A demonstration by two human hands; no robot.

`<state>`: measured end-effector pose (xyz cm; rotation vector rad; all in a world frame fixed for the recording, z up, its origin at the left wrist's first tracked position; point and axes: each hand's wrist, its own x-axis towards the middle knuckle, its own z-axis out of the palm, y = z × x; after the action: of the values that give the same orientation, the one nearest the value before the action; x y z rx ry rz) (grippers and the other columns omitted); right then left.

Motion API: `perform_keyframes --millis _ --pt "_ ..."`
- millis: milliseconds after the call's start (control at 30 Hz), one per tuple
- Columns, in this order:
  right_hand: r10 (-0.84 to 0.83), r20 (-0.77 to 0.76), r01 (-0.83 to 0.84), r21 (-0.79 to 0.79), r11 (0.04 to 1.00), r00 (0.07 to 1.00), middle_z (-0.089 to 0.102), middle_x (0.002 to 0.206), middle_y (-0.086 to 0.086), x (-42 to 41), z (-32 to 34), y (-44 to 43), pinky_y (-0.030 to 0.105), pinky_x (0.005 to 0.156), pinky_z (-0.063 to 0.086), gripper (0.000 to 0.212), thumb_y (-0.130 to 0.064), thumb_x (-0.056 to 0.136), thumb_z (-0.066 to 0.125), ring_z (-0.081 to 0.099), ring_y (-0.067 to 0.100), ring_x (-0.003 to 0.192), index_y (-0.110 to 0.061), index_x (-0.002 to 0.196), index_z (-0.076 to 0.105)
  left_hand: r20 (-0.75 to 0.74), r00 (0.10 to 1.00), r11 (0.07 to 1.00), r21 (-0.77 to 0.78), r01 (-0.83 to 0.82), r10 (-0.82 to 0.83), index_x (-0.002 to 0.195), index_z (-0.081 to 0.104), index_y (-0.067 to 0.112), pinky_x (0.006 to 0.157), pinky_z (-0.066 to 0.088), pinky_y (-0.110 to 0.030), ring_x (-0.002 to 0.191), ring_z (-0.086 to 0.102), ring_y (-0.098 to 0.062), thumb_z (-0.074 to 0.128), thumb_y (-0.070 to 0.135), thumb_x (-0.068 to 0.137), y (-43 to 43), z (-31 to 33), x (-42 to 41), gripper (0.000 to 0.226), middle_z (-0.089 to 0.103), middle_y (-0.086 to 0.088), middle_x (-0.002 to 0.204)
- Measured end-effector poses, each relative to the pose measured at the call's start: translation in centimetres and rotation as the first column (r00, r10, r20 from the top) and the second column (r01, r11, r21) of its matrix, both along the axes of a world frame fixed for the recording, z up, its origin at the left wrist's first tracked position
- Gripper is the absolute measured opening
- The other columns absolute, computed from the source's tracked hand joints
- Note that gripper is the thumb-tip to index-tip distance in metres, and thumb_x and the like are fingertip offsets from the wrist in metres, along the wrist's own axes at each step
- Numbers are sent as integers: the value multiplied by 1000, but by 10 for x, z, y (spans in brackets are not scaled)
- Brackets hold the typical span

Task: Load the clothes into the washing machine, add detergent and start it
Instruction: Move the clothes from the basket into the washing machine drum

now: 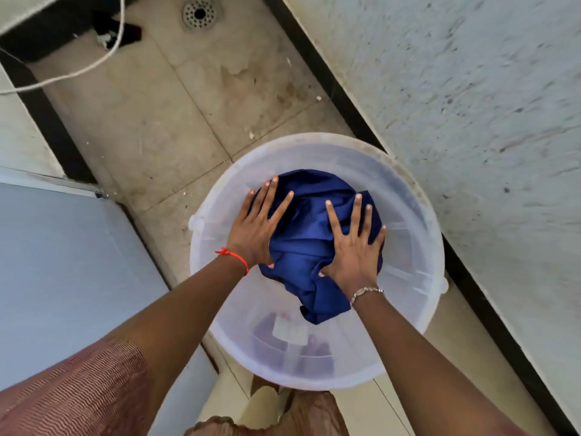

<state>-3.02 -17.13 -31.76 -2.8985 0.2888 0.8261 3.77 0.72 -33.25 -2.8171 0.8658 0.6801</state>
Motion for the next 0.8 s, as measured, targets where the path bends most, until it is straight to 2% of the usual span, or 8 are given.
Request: perform_keyframes --millis 133,300,400,467,500,567,633,800 --pt "-3 -63 10 111 994 998 -34 149 11 12 -24 -6 70 105 16 132 -51 58 80 -17 39 141 -44 137 -27 -83 996 1000 -16 -19 18 141 -17 24 112 -3 -54 143 1 -41 79 63 41 -4 -28 -10 144 1 -22 155" --pt "69 -153 -29 252 967 986 -36 149 7 20 -43 -16 71 102 18 127 -40 61 82 -15 40 141 -50 138 -18 -173 981 996 17 -86 88 132 -33 22 109 -7 -62 141 -17 -40 62 66 70 -15 -51 -20 122 -17 -17 155" --pt "88 -158 -35 310 950 984 -30 152 2 24 -51 -23 66 103 29 118 -27 69 79 -5 39 143 -51 138 -13 -187 981 998 43 -51 58 129 -36 18 111 4 -62 141 -14 -42 63 46 82 -16 -57 -18 112 -16 -17 155" --pt "110 -135 -64 308 949 985 -20 155 2 26 -53 -27 52 97 45 111 -17 74 75 15 40 141 -50 140 -7 -208 978 998 55 -11 22 130 -34 15 112 11 -60 142 -11 -43 64 37 84 -16 -58 -18 110 -15 -17 155" --pt "125 -114 -87 292 952 986 -15 157 4 27 -53 -29 44 87 51 107 -11 77 72 33 40 134 -48 142 -5 -216 976 998 60 11 3 130 -33 13 112 14 -59 142 -10 -43 62 35 86 -17 -57 -18 106 -15 -18 155" --pt "138 -63 -117 263 958 988 -4 158 7 28 -52 -29 34 65 50 100 3 81 60 57 35 93 -45 143 0 -217 976 998 61 35 -21 130 -32 9 113 18 -57 141 -9 -44 52 28 93 -19 -55 -19 94 -15 -19 155" --pt "119 -46 -105 238 966 992 4 158 8 28 -48 -27 32 61 47 95 13 81 47 48 24 68 -43 144 4 -210 976 996 62 69 -55 133 -29 4 113 23 -54 142 -6 -44 37 13 99 -19 -53 -19 75 -14 -20 155" --pt "62 -56 -51 181 982 997 15 156 10 18 -31 -17 39 73 51 89 13 82 40 55 30 76 -41 145 8 -265 961 989 92 112 -84 143 -15 -4 101 40 -43 144 0 -39 21 -13 94 -25 -28 -22 62 -9 -21 155"
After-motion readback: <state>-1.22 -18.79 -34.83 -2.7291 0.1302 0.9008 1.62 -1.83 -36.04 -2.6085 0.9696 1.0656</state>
